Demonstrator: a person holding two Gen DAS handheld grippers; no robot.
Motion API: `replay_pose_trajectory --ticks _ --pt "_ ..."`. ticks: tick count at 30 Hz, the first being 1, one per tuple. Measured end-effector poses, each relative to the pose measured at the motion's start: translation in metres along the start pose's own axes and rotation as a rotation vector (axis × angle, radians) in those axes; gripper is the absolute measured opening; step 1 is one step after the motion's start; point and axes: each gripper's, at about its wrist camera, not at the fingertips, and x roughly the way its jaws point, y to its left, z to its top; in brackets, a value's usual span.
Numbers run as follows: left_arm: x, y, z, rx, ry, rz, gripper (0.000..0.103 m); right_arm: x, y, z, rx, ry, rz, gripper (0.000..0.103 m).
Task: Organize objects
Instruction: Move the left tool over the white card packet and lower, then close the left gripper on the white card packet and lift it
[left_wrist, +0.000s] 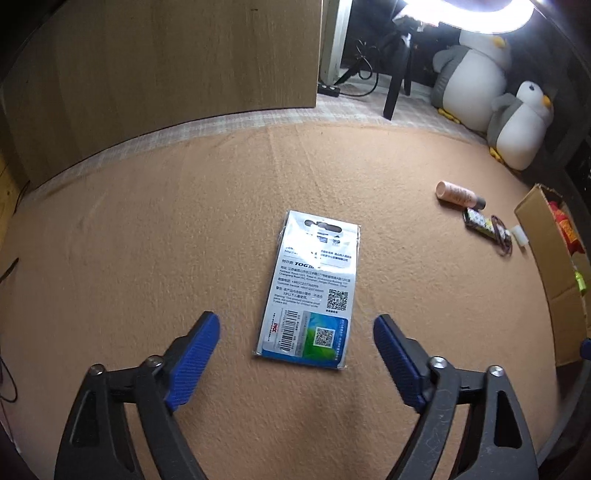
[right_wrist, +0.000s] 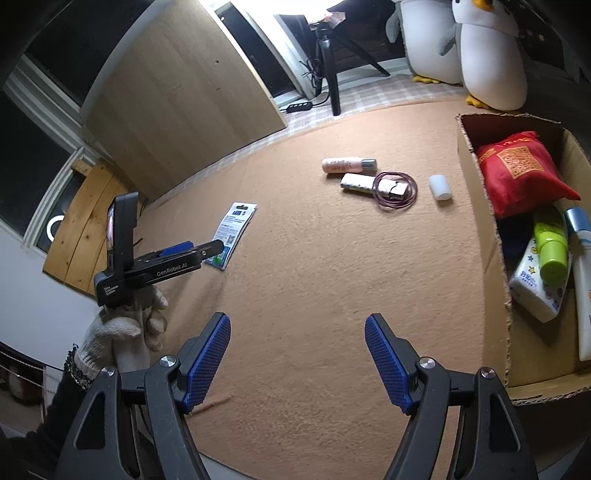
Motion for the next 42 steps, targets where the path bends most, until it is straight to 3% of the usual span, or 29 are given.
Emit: replay_pose_trajectory --ticks 5,11,19,22,27,42 --pt "0.008 -0.002 0.006 -0.001 0.025 -0.031 0.090 -0.004 0.004 -0.004 -0.011 -0.001 0.008 0.072" --pt "0.022 -0.007 0.013 0.030 0.050 -0.007 0.090 -0.014 0.003 -0.008 -0.010 -0.014 -0.013 0.072" --pt "0.035 -0.001 0.019 0.022 0.055 -0.012 0.089 -0.024 -0.001 -0.015 -0.028 -0.038 -0.158 0.072" --pt "0.034 -0.003 0.017 0.036 0.046 -0.002 0.084 -0.026 -0.003 -0.015 -0.021 -0.043 -0.176 0.072" --pt "0.029 -0.006 0.014 0.028 0.038 0.003 0.064 -0.027 -0.002 -0.015 -0.031 -0.052 -0.214 0.072" --pt "0.006 -0.031 -0.010 0.001 0.036 -0.084 0.061 -0.030 -0.018 -0.015 0.002 -0.066 -0.208 0.072"
